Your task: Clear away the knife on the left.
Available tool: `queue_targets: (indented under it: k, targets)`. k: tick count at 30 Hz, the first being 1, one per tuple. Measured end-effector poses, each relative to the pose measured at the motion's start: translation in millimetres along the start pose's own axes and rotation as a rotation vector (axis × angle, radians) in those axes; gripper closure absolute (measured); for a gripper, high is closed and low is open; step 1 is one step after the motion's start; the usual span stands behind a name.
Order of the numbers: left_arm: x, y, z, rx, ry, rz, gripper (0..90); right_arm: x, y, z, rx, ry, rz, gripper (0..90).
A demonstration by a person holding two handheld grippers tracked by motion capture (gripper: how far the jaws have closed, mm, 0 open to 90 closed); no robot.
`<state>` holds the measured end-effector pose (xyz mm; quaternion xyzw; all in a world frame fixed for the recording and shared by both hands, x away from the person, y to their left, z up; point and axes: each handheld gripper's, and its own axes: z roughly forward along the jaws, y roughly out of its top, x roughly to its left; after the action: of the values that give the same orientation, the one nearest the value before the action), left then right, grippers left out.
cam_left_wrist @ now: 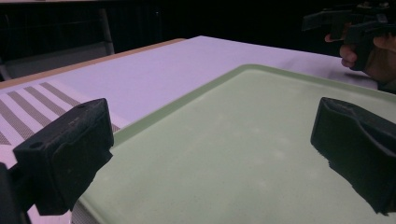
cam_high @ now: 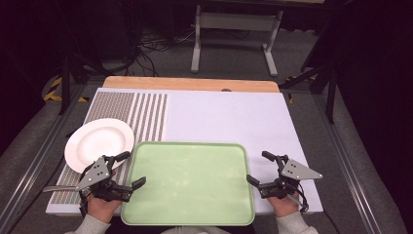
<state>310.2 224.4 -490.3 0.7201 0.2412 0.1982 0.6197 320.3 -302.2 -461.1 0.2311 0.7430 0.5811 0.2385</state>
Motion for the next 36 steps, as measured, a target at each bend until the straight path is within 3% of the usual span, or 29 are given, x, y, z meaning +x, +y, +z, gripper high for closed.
queue_targets:
  k: [9, 21, 29, 31, 36]
  targets:
    - [1.8, 2.3, -2.0, -0.002, -0.004, 0.005, 0.1, -0.2, 0.2, -1.0, 0.001, 0.0, -0.003, 1.7]
    - [1.8, 9.8, -1.6, 0.028, -0.061, 0.017, 3.3, -0.1, 0.6, -2.7, 0.0, 0.003, -0.003, 3.1]
    - [1.7, 20.2, -4.4, 0.094, -0.094, 0.044, 3.9, 0.2, 1.1, -2.5, -0.001, 0.009, -0.002, 3.2]
    - [3.1, 24.2, -4.0, 0.119, -0.123, 0.051, 4.2, -0.2, 1.0, -3.0, -0.001, 0.004, -0.001, 3.2]
    - [4.1, 34.4, 0.0, 0.188, -0.165, 0.107, 4.8, -0.2, 1.0, -1.6, 0.001, 0.006, 0.006, 3.4]
